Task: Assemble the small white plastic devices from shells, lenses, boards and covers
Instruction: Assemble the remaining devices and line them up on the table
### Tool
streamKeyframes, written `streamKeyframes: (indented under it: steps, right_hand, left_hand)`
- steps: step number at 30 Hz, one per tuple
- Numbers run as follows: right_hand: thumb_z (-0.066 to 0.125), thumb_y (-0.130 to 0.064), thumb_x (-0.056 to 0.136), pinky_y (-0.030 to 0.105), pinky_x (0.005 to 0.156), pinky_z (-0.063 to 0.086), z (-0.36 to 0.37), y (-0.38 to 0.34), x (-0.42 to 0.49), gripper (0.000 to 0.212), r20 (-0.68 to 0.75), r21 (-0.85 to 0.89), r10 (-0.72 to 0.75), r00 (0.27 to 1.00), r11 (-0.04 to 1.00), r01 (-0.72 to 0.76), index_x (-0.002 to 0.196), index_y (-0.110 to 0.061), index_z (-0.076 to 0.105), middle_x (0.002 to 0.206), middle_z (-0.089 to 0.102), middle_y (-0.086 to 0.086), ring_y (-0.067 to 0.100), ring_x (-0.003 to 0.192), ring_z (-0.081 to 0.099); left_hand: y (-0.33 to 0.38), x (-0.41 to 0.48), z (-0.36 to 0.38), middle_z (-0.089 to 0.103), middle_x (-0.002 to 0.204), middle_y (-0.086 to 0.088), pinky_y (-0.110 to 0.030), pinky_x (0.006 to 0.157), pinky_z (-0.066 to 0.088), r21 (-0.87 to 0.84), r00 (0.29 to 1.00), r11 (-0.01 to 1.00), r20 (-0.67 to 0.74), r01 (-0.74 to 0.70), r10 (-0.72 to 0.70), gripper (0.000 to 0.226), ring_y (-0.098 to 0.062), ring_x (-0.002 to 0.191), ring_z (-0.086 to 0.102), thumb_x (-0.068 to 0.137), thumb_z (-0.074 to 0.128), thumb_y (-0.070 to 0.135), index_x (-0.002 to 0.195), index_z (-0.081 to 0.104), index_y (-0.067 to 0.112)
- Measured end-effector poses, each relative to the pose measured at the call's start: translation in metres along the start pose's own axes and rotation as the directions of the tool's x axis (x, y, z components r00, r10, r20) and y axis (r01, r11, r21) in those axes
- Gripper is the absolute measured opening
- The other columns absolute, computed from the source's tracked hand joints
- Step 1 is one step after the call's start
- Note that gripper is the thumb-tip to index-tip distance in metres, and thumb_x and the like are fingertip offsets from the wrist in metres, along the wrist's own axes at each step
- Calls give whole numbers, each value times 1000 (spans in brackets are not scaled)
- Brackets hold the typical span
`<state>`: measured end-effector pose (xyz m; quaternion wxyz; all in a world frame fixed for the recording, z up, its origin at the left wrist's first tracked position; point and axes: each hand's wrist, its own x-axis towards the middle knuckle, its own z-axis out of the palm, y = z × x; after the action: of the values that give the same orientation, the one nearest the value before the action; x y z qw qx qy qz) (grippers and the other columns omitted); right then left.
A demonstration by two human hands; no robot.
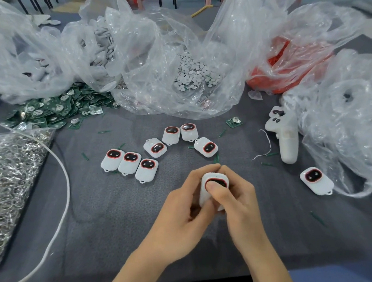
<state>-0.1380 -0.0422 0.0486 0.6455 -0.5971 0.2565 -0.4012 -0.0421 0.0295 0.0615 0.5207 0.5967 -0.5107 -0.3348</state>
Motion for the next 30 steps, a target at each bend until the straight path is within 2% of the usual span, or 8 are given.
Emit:
streamKeyframes:
  steps: [5, 11, 18, 21, 23, 25, 27, 30]
  right_hand:
    - [57, -30, 74, 16, 51, 33, 2, 0, -1, 13, -25, -15, -49, 998, 999, 48, 64, -21, 57, 58, 44, -11, 5, 56, 37]
    - [53, -30, 80, 13, 49, 34, 1, 2, -2, 15, 43, 79, -51, 998, 996, 48, 70, -21, 59, 60, 46, -12, 2, 55, 39]
    - [54, -38, 84, 20, 47, 34, -5, 7, -3, 20, 112, 46, -16, 994, 999, 11, 73, -22, 59, 60, 49, -6, 7, 55, 43]
    - [53, -40, 87, 30, 53, 39, -32, 5, 2, 25, -83, -183, -80, 993, 981, 64, 77, -19, 61, 66, 56, 8, 16, 58, 49]
    - [59, -35, 85, 29, 67, 44, -75, 1, 11, 12, -406, -505, -217, 888, 863, -20, 79, -25, 61, 77, 62, -1, 16, 73, 56]
    - [68, -32, 83, 36, 83, 41, -120, -5, 16, 17, -569, -726, -277, 774, 612, -314, 93, -19, 63, 98, 61, 4, 27, 98, 54]
    - [72, -35, 80, 42, 100, 31, -152, -3, 16, 39, -613, -763, -162, 773, 374, -527, 110, -11, 63, 116, 57, 15, 36, 115, 45]
    - [76, -29, 79, 41, 97, 31, -164, -1, 10, 36, -583, -781, -93, 807, 338, -526, 105, -6, 67, 111, 59, 21, 38, 110, 47]
  left_hand:
    - [-3, -1, 0, 65, 78, 7, -22, 54, 41, 15, 999, 999, -30, -37, 37, 41, -7, 61, 53, 90, 55, 14, 122, 54, 39]
    - [-6, 0, 1, 70, 91, 13, -16, 69, 50, -81, 998, 996, -47, -34, 30, 35, -1, 78, 64, 91, 57, 18, 123, 55, 32]
    - [-11, 1, 0, 67, 83, 16, -4, 58, 40, -151, 999, 988, -30, -43, 39, 36, 5, 60, 57, 93, 58, 19, 128, 53, 23]
    - [-22, 8, -10, 59, 72, 16, -14, 56, 39, -53, 994, 998, -103, -27, 22, 43, 2, 57, 49, 90, 56, 36, 132, 49, 35]
    - [-36, 23, -22, 51, 60, 8, -26, 54, 40, 61, 967, 995, -248, 79, -61, 41, -10, 50, 44, 92, 56, 35, 131, 47, 40]
    - [-49, 41, -37, 55, 54, 3, -25, 53, 45, 212, 934, 957, -339, 197, -117, 39, -13, 43, 49, 96, 55, 25, 133, 45, 31]
    - [-55, 53, -45, 62, 57, -3, -27, 55, 48, 313, 911, 901, -373, 301, -176, 42, -18, 47, 57, 96, 54, 26, 136, 41, 25]
    - [-55, 57, -45, 60, 62, -2, -38, 69, 43, 447, 870, 810, -469, 380, -149, 48, -32, 77, 61, 95, 55, 34, 139, 40, 23]
